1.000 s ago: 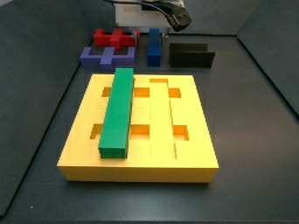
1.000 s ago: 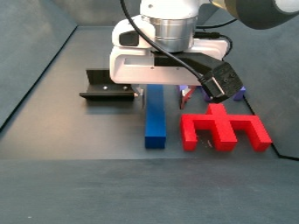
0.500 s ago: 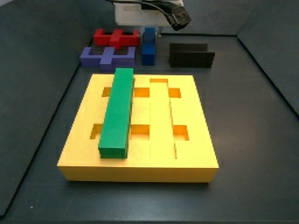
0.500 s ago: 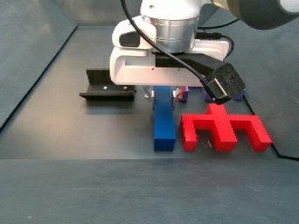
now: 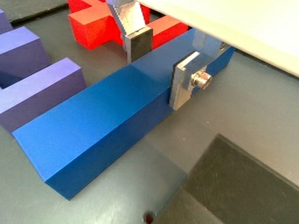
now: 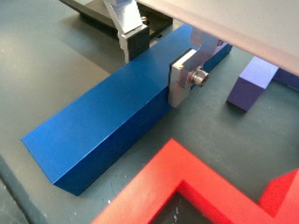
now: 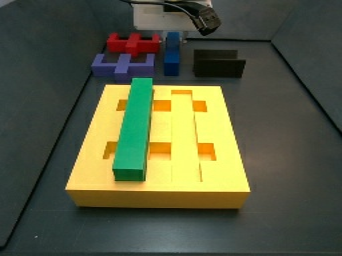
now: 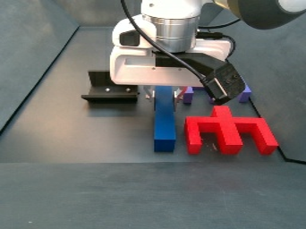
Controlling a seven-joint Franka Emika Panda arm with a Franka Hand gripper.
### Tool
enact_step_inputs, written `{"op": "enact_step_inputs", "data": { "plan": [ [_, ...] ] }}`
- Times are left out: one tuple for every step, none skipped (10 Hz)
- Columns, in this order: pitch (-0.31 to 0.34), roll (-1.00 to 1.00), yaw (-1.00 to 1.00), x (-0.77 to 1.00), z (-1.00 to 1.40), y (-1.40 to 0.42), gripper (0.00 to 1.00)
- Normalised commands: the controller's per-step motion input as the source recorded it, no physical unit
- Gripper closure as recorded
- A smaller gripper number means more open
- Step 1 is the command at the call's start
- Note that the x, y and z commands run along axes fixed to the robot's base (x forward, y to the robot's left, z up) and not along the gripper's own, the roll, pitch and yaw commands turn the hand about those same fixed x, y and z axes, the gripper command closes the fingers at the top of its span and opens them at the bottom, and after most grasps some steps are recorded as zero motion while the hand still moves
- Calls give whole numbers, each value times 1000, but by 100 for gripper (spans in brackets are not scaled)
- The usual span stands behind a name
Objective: Pick up the blue object. Move up. Move to above the board. Insert the blue object.
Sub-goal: Pick up the blue object.
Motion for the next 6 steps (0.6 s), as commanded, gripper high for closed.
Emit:
{"op": "enact_step_inputs", "data": {
  "plan": [
    [0,0,0,0,0,0,100],
    [0,0,0,0,0,0,100],
    [0,0,0,0,0,0,100],
    [0,0,0,0,0,0,100],
    [0,0,0,0,0,0,100],
    [0,0,0,0,0,0,100]
  ]
}}
